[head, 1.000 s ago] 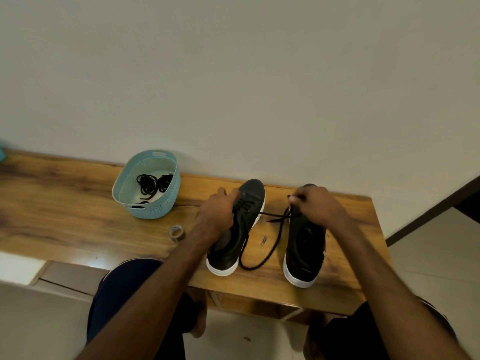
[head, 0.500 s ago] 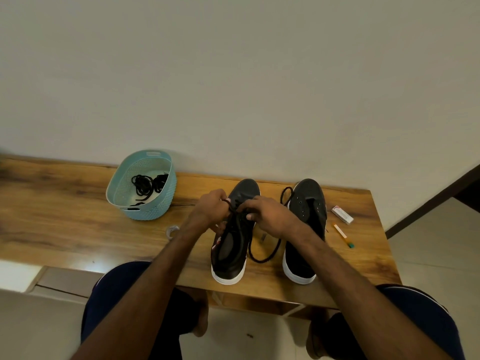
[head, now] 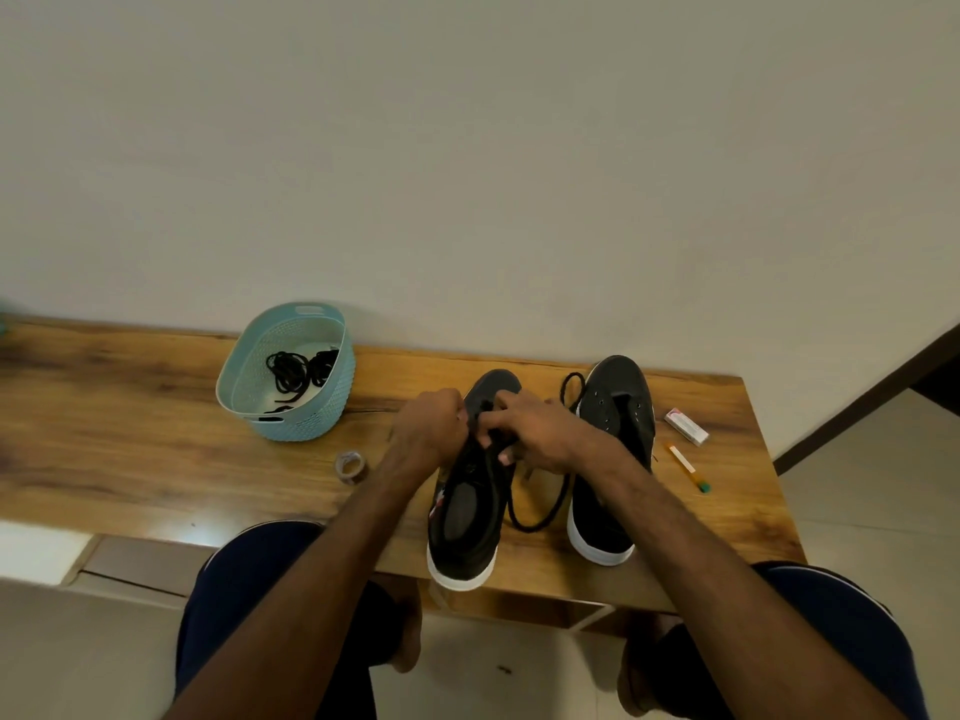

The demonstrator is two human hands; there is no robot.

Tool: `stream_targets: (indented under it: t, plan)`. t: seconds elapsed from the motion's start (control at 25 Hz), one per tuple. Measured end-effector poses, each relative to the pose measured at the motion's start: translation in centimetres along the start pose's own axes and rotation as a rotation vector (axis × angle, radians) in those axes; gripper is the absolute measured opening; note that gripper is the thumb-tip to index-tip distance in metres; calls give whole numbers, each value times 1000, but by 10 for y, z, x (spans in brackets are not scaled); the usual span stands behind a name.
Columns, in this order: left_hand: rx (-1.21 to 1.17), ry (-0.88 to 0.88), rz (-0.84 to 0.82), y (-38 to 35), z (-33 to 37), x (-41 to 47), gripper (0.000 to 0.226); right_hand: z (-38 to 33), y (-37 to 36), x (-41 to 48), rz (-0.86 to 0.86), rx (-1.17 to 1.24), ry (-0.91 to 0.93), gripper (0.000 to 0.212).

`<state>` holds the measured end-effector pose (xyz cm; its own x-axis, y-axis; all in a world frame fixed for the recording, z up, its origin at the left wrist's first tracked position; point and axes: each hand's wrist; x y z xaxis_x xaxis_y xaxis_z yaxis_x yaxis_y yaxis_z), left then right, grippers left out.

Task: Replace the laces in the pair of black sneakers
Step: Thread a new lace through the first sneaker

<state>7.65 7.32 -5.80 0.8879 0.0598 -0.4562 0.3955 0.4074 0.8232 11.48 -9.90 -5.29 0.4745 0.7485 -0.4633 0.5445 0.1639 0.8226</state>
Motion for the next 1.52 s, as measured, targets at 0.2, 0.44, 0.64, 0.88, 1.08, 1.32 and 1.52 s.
stream_targets:
  t: [0.2, 0.44, 0.64, 0.88, 1.08, 1.32, 1.52]
  plan:
    - [-608, 81, -185, 9, 1, -5, 16, 5, 6, -4, 89, 26, 14, 20]
    - [194, -331, -168, 10, 0, -14, 42, 11, 0, -8, 160, 120, 4, 23]
    - [252, -339, 29, 14, 12, -22, 9, 13, 2, -9, 175, 79, -10, 14]
    - [-35, 212, 412, 44, -27, -13, 8, 17, 6, -14, 153, 27, -43, 14]
    - [-157, -328, -57, 29, 1, -21, 32, 14, 6, -15, 163, 28, -49, 16]
    - [171, -317, -63, 7, 21, -13, 12, 17, 6, -17, 226, 14, -38, 17]
    - [193, 41, 408, 41, -18, -13, 5, 20, 10, -21, 194, 32, -44, 18]
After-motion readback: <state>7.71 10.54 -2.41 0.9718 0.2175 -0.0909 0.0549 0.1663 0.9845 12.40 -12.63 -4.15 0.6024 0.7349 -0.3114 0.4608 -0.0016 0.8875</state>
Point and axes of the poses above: each hand's wrist, its own x-axis towards the middle knuckle, its own y-axis out of the back of the hand, z = x × y, and after that the axes turned 14 degrees about -z, right-handed
